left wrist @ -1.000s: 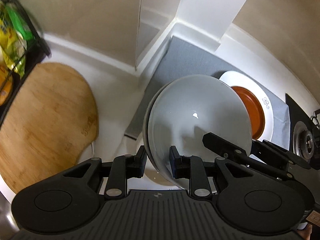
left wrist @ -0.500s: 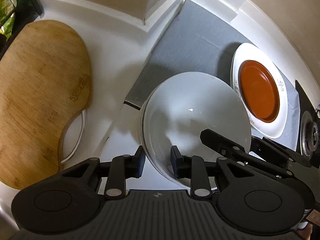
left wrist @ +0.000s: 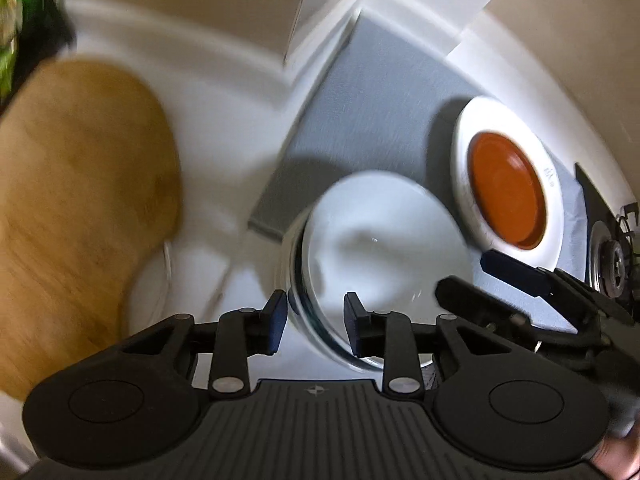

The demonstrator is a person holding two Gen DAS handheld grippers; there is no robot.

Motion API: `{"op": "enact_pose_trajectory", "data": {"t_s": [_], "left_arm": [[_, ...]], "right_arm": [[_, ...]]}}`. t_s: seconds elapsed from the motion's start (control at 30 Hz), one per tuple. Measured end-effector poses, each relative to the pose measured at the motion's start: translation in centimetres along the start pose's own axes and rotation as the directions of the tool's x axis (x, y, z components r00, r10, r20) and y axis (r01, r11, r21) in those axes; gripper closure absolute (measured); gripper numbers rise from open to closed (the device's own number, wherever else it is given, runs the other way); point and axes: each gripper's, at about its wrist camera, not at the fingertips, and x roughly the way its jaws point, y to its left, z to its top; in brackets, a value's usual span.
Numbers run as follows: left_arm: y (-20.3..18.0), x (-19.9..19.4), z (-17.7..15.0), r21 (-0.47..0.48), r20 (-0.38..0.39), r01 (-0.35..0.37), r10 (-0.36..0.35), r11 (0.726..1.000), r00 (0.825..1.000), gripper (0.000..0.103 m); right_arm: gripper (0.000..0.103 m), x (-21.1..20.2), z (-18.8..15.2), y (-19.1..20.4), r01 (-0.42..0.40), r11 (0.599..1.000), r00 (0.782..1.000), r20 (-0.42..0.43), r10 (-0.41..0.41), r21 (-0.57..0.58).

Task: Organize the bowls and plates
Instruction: 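Carry the bowl stack with both grippers toward the plate stack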

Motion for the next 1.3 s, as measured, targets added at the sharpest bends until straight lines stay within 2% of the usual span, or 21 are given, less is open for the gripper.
{"op": "enact_pose_trajectory", "data": {"t_s": [0.07, 0.1, 0.2, 0.33, 0.5, 0.63, 0.7, 0.77, 0.83, 0.87, 0.93, 1.0, 1.07, 1.13, 1.17, 1.23, 1.27, 1.3], "left_arm": [[-0.5, -0.7, 0.1, 0.050, 0.042, -0.007, 0.005, 0.999, 0.999, 0.071], [-0.5, -0.7, 0.2, 0.061, 0.052, -0.009, 0.006, 0.998, 0.999, 0.071], [-0.4, -0.4, 0.4, 0.056, 0.048, -0.007, 0.005, 0.998, 0.999, 0.071], [-0.2, -0.3, -0.1, 0.068, 0.052, -0.008, 0.004, 0.998, 0.999, 0.073], [0.6, 0.7, -0.6, 0.039, 0.055, 0.030, -0.032, 0.999, 0.998, 0.073], [1.6, 1.7, -0.7, -0.023, 0.050, 0.073, -0.072, 0.997, 0.996, 0.071], [2.0, 1.7, -0.6, -0.047, 0.031, 0.098, -0.097, 0.994, 0.995, 0.070], [2.5, 1.9, -0.3, -0.065, 0.012, 0.117, -0.116, 0.991, 0.993, 0.066], [2.8, 2.5, 0.3, -0.074, -0.009, 0.131, -0.132, 0.989, 0.991, 0.054], [3.1, 3.1, 0.6, -0.091, -0.019, 0.141, -0.143, 0.986, 0.990, 0.047], [3.8, 4.7, 1.0, -0.137, -0.052, 0.157, -0.165, 0.978, 0.985, 0.046], [4.5, 6.2, 1.1, -0.191, -0.072, 0.194, -0.211, 0.962, 0.975, 0.034], [5.1, 6.9, 1.0, -0.230, -0.077, 0.236, -0.259, 0.944, 0.963, 0.034], [5.2, 6.9, 0.9, -0.246, -0.073, 0.257, -0.282, 0.934, 0.957, 0.038], [5.1, 6.7, 0.9, -0.230, -0.065, 0.252, -0.273, 0.940, 0.960, 0.041], [4.8, 5.9, 0.6, -0.185, -0.045, 0.238, -0.250, 0.953, 0.967, 0.049], [4.7, 5.6, 0.5, -0.168, -0.037, 0.231, -0.241, 0.958, 0.970, 0.055], [4.6, 5.3, 0.4, -0.159, -0.033, 0.226, -0.234, 0.961, 0.972, 0.059]], "right_arm": [[0.024, -0.2, 0.1, -1.2, -0.004, 0.999, 1.000, 0.004, 0.004, 0.045], [0.027, 0.0, 0.1, -1.8, -0.004, 0.998, 1.000, -0.001, 0.004, 0.062], [0.046, 0.3, -0.2, -2.7, -0.030, 0.994, 1.000, -0.006, 0.030, 0.103], [0.046, 0.3, -0.9, -2.3, -0.054, 0.994, 0.998, -0.008, 0.055, 0.097], [0.046, 0.5, -2.1, -2.0, -0.063, 0.995, 0.998, -0.016, 0.064, 0.083], [0.045, 0.8, -2.8, -2.1, -0.072, 0.993, 0.997, -0.019, 0.074, 0.097], [0.044, 0.7, -2.8, -2.2, -0.077, 0.990, 0.997, -0.016, 0.080, 0.114], [0.035, 0.7, -2.6, -2.6, -0.080, 0.986, 0.997, 0.001, 0.081, 0.146], [0.011, 0.6, -2.3, -3.4, -0.070, 0.978, 0.997, 0.035, 0.064, 0.194], [0.008, 0.8, -2.2, -3.9, -0.057, 0.973, 0.998, 0.050, 0.047, 0.225], [0.007, 1.6, -2.0, -5.2, -0.072, 0.952, 0.997, 0.038, 0.063, 0.296], [0.007, 2.8, -2.0, -6.4, -0.145, 0.922, 0.989, 0.027, 0.145, 0.359], [0.007, 4.2, -2.3, -7.3, -0.208, 0.881, 0.974, 0.010, 0.226, 0.425], [0.007, 5.2, -2.9, -7.9, -0.257, 0.845, 0.958, 0.010, 0.286, 0.469], [0.008, 5.5, -3.3, -8.1, -0.281, 0.826, 0.950, 0.016, 0.313, 0.490], [0.021, 5.6, -4.2, -8.9, -0.320, 0.772, 0.937, 0.062, 0.344, 0.548], [0.026, 5.5, -4.4, -8.8, -0.319, 0.770, 0.939, 0.076, 0.335, 0.553], [0.040, 5.2, -4.4, -8.9, -0.312, 0.785, 0.944, 0.083, 0.319, 0.536]]}}
